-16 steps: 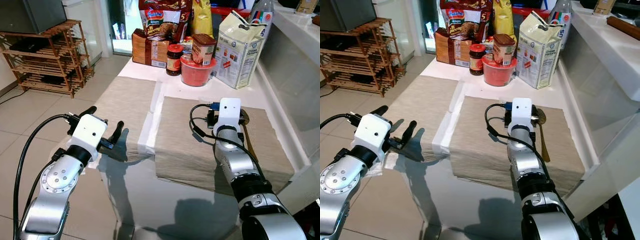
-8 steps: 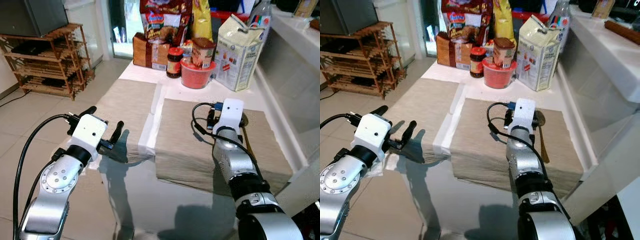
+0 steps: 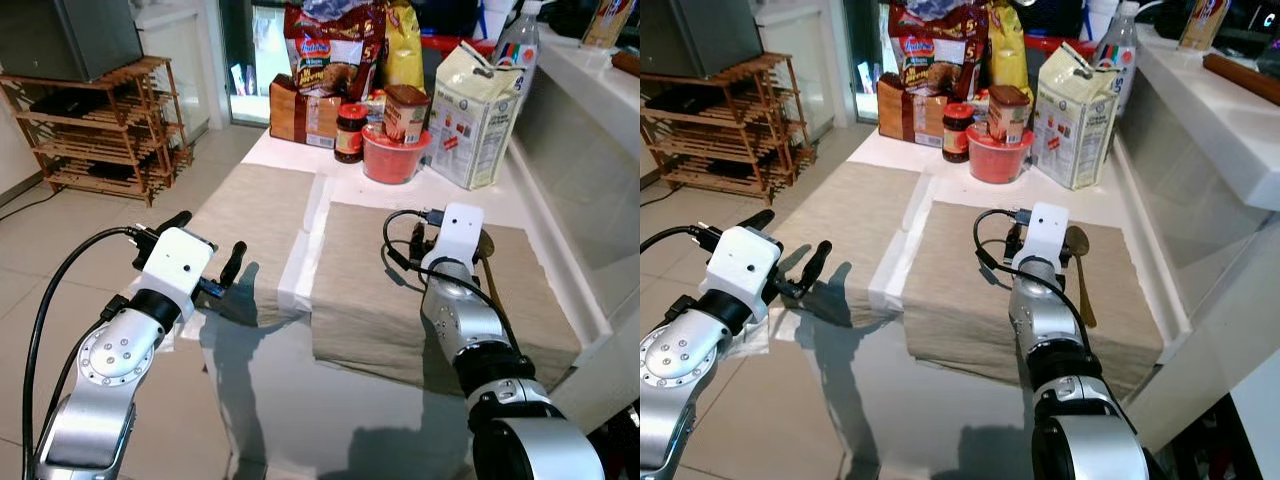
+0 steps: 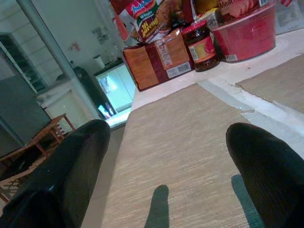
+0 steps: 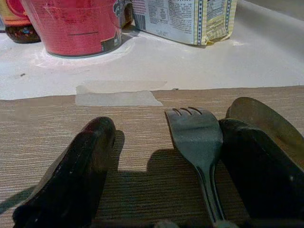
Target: Setting the table
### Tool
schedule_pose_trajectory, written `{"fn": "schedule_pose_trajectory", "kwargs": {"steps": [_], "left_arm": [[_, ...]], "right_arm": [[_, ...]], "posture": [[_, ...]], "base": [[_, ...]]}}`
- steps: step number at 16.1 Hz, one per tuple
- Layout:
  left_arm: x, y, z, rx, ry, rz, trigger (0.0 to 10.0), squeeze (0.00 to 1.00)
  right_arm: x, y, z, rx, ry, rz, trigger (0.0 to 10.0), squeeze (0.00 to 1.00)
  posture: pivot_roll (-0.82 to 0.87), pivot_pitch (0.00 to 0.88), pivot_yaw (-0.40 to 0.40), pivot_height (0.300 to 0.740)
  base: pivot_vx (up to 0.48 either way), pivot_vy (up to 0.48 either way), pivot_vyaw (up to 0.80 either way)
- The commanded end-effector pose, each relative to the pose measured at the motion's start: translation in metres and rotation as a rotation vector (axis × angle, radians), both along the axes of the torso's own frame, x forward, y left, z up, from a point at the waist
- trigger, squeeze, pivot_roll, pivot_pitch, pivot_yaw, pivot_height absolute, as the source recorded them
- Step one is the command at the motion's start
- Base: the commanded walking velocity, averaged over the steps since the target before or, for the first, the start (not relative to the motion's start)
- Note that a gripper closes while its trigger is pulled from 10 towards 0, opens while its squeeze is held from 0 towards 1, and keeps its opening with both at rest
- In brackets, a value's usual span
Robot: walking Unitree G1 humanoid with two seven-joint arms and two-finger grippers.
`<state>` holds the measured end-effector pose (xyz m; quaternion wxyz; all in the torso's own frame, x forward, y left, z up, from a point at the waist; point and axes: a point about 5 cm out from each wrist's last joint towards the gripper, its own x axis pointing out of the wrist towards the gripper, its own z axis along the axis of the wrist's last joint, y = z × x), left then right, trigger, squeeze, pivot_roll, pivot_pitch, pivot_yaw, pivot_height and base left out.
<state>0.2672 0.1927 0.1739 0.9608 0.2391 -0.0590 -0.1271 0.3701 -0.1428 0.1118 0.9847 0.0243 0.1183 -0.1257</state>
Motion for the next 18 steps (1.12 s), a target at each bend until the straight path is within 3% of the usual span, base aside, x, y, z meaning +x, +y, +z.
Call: {"fn": "schedule_pose_trajectory", "kwargs": {"steps": [1, 3, 4, 5, 6, 8, 18], "left_arm": [[-0.001, -0.0024, 0.0055, 0.018, -0.018, -0.025, 10.0, 0.0], [-0.0006, -0.0016, 0.0063, 0.021, -0.019, -0.025, 10.0, 0.0], [-0.0004, -0.001, 0.0066, 0.024, -0.02, -0.025, 10.0, 0.0], [-0.0005, -0.0009, 0.0066, 0.025, -0.02, -0.026, 10.0, 0.0], [-0.0007, -0.0011, 0.0066, 0.026, -0.02, -0.026, 10.0, 0.0], [-0.0006, -0.0014, 0.0067, 0.028, -0.02, -0.029, 10.0, 0.0], [0.0007, -0.0038, 0.008, 0.033, -0.026, -0.034, 10.0, 0.0]], "right_arm": [[-0.0174, -0.0028, -0.041, 0.038, 0.2, -0.025, 10.0, 0.0], [-0.0178, -0.0057, -0.0431, 0.039, 0.213, -0.045, 10.0, 0.0], [-0.0179, -0.007, -0.0432, 0.035, 0.21, -0.052, 0.0, 0.0], [-0.0177, -0.0068, -0.0432, 0.043, 0.201, -0.05, 0.0, 0.0], [-0.0178, -0.0062, -0.0435, 0.038, 0.206, -0.047, 0.0, 0.09], [-0.0176, -0.0047, -0.0432, 0.041, 0.205, -0.039, 0.0, 0.14], [-0.0147, 0.0009, -0.0372, 0.046, 0.154, -0.01, 0.0, 0.13]], "posture": [[0.13, 0.0, -0.005, 0.736], [0.14, 0.0, -0.006, 0.736], [0.14, 0.0, -0.006, 0.736], [0.14, 0.0, -0.007, 0.736], [0.14, 0.0, -0.007, 0.736], [0.14, 0.0, -0.008, 0.736], [0.13, 0.0, -0.011, 0.736]], "base": [[0.0, 0.0, 0.0], [0.0, 0.0, 0.0], [0.0, 0.0, 0.0], [0.0, 0.0, 0.0], [0.0, 0.0, 0.0], [0.0, 0.0, 0.0], [0.0, 0.0, 0.0]]}}
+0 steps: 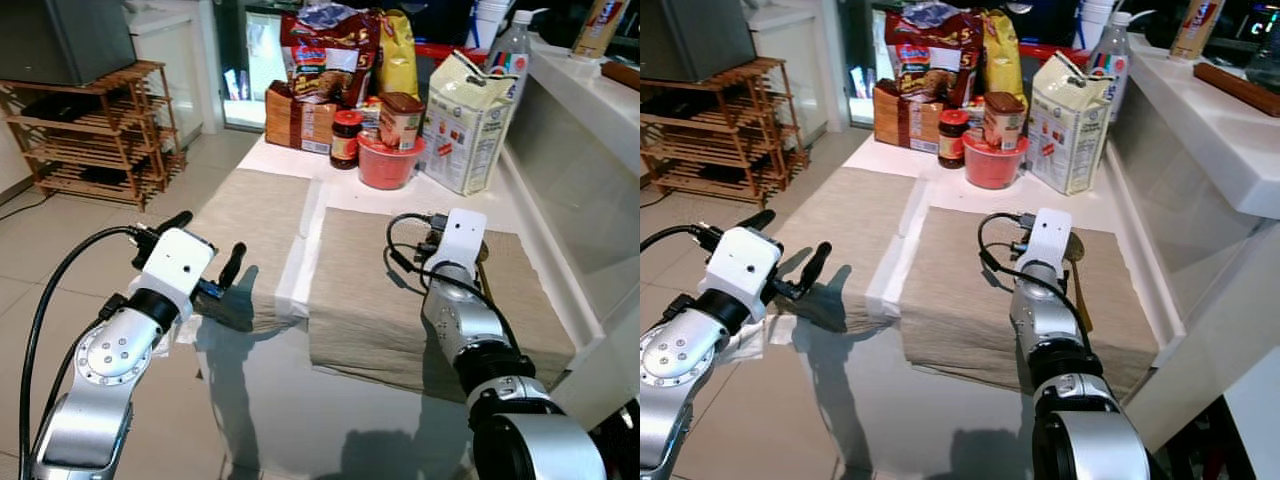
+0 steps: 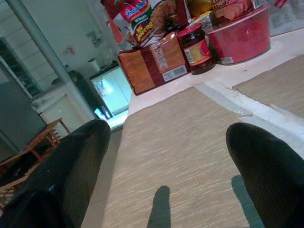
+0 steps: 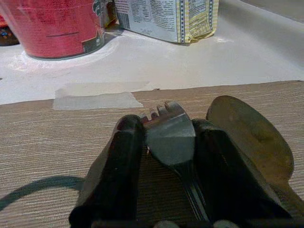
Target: Setting the table
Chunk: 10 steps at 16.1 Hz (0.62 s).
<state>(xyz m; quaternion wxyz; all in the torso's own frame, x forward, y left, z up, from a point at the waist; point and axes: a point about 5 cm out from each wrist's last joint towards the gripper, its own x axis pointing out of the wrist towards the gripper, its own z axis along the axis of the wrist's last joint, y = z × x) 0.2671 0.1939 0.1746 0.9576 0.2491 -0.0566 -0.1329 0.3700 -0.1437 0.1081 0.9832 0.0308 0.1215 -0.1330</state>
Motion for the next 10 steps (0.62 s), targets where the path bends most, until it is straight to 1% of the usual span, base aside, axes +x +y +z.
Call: {"fn": "schedule_pose_trajectory", "kwargs": {"steps": [1, 7, 9, 10], "left_arm": [[0.001, -0.005, 0.008, 0.01, -0.032, -0.023, 10.0, 0.0], [0.002, -0.006, 0.008, 0.01, -0.032, -0.022, 10.0, 0.0], [0.002, -0.006, 0.008, 0.009, -0.034, -0.021, 10.0, 0.0], [0.002, -0.006, 0.008, 0.009, -0.034, -0.019, 10.0, 0.0]], "right_arm": [[-0.015, 0.003, -0.033, 0.038, 0.147, 0.009, 0.0, 0.13], [-0.014, 0.008, -0.033, 0.052, 0.134, 0.033, 0.0, 0.12], [-0.01, 0.011, -0.021, 0.008, 0.07, 0.069, 0.0, 0.12], [-0.005, 0.014, -0.01, -0.028, 0.011, 0.095, 0.0, 0.12]], "posture": [[0.13, 0.0, -0.01, 0.736], [0.13, 0.0, -0.009, 0.736], [0.13, 0.0, -0.009, 0.736], [0.13, 0.0, -0.009, 0.736]], "base": [[0.0, 0.0, 0.0], [0.0, 0.0, 0.0], [0.0, 0.0, 0.0], [0.0, 0.0, 0.0]]}}
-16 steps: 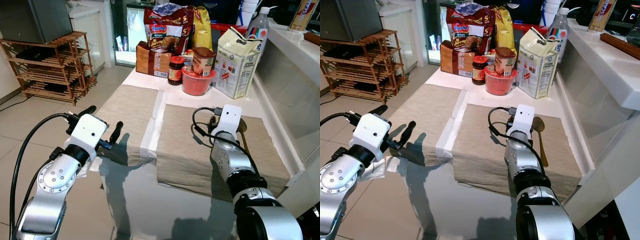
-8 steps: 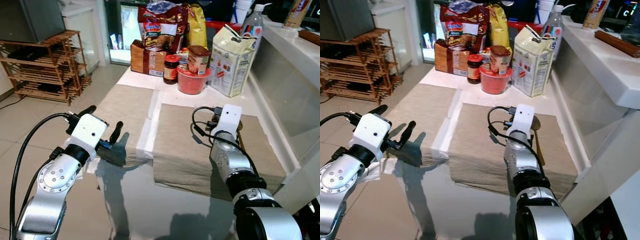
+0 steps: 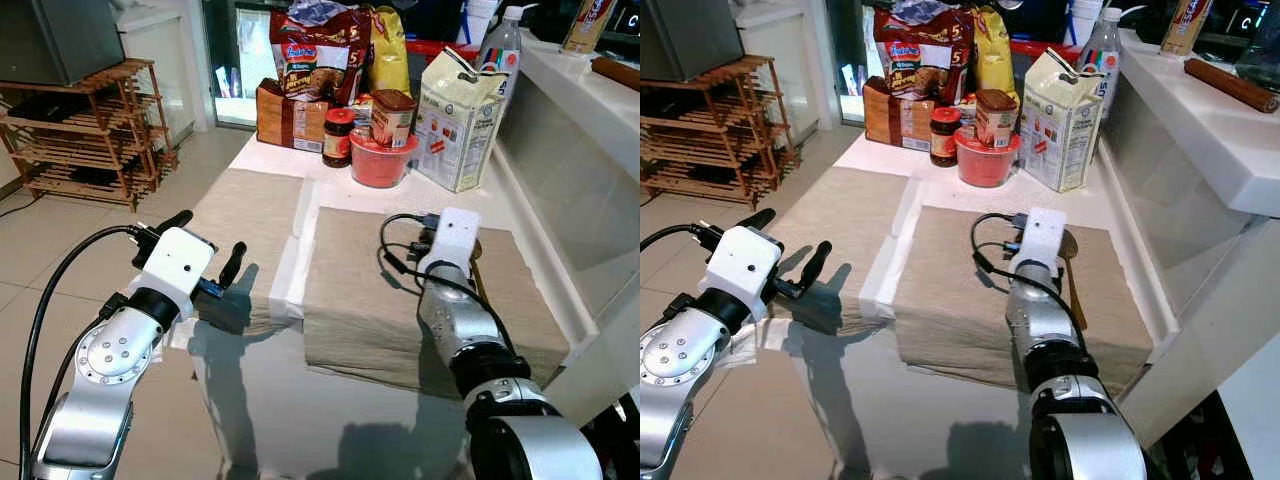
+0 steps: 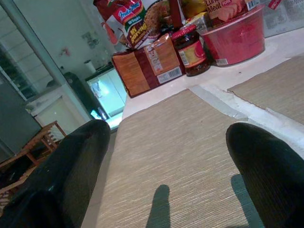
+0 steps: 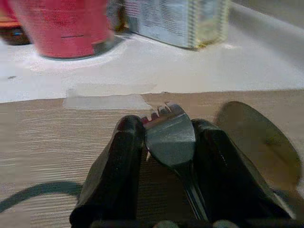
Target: Setting the table
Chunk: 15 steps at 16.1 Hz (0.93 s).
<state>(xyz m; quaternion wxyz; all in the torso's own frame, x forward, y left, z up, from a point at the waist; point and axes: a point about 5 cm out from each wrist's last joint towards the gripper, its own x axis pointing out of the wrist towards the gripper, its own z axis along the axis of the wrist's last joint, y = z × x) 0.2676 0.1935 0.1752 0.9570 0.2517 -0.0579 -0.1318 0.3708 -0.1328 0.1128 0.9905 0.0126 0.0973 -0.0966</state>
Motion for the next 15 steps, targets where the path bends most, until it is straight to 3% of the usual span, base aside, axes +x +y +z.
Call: {"fn": "schedule_pose_trajectory", "kwargs": {"steps": [1, 9, 12, 13, 15], "left_arm": [[0.002, -0.006, 0.007, 0.004, -0.031, -0.02, 10.0, 0.0], [0.004, -0.007, 0.008, -0.003, -0.041, -0.015, 10.0, 0.0], [0.005, -0.007, 0.011, -0.017, -0.051, -0.012, 10.0, 0.0], [0.005, -0.008, 0.01, -0.018, -0.051, -0.009, 10.0, 0.0], [0.006, -0.009, 0.006, -0.038, -0.045, 0.011, 10.0, 0.0]], "right_arm": [[-0.002, 0.006, -0.004, -0.019, 0.005, 0.04, 0.0, 0.13], [0.012, 0.024, 0.053, -0.131, -0.281, 0.147, 0.0, 0.13], [0.011, 0.035, 0.089, -0.225, -0.492, 0.193, 0.0, 0.12], [0.01, 0.036, 0.095, -0.242, -0.526, 0.199, 0.0, 0.0], [0.007, 0.035, 0.116, -0.288, -0.647, 0.208, 0.0, 0.0]], "posture": [[0.13, 0.0, -0.009, 0.736], [0.13, 0.0, -0.008, 0.736], [0.13, 0.0, -0.008, 0.736], [0.13, 0.0, -0.008, 0.736], [0.13, 0.0, -0.009, 0.736]], "base": [[0.0, 0.0, 0.0], [0.0, 0.0, 0.0], [0.0, 0.0, 0.0], [0.0, 0.0, 0.0], [0.0, 0.0, 0.0]]}}
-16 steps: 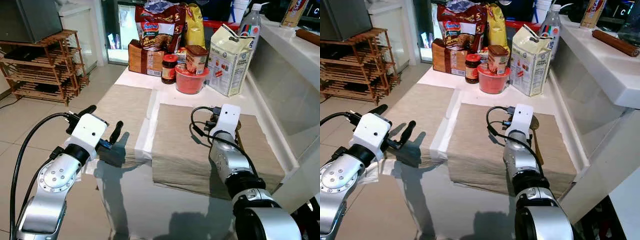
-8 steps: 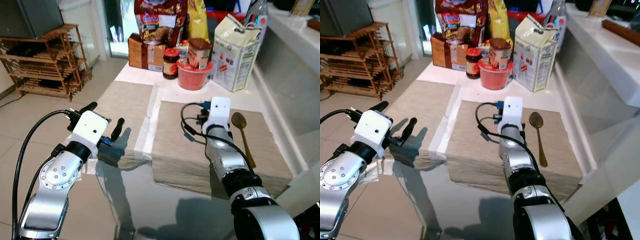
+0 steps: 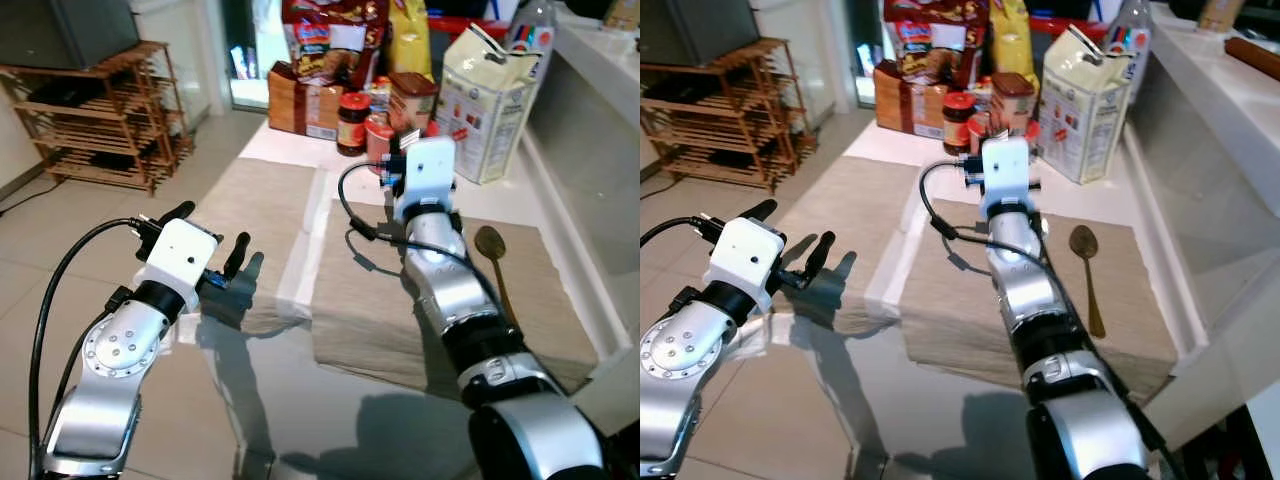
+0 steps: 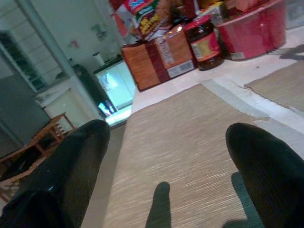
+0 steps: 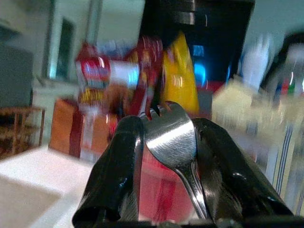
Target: Setting the table
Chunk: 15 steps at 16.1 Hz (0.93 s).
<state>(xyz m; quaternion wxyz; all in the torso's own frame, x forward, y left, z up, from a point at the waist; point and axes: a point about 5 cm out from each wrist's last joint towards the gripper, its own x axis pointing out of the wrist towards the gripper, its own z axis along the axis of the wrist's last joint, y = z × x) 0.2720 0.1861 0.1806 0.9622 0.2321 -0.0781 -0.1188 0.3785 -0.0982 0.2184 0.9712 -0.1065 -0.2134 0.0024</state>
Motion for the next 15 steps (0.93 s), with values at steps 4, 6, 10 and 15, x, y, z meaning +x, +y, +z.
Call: {"fn": "schedule_pose_trajectory", "kwargs": {"steps": [4, 6, 10, 15], "left_arm": [[0.002, -0.006, -0.008, -0.07, 0.017, 0.049, 10.0, 0.0], [0.004, -0.007, -0.012, -0.107, 0.015, 0.076, 10.0, 0.0], [0.009, -0.011, -0.014, -0.175, 0.034, 0.096, 10.0, 0.0], [0.014, -0.012, -0.008, -0.205, 0.004, 0.124, 10.0, 0.0]], "right_arm": [[-0.014, -0.022, 0.037, -0.108, -0.271, -0.115, 0.0, 0.0], [-0.017, -0.03, 0.033, -0.118, -0.279, -0.147, 0.0, 0.0], [-0.02, -0.022, 0.005, -0.11, -0.184, -0.122, 0.0, 0.02], [-0.022, -0.014, -0.016, -0.119, -0.114, -0.075, 0.0, 0.04]], "posture": [[0.12, 0.0, -0.014, 0.736], [0.11, 0.0, -0.015, 0.736], [0.1, 0.0, -0.016, 0.736], [0.1, 0.0, -0.027, 0.736]], "base": [[0.0, 0.0, 0.0], [0.0, 0.0, 0.0], [0.0, 0.0, 0.0], [-0.065, 0.0, 0.0]]}}
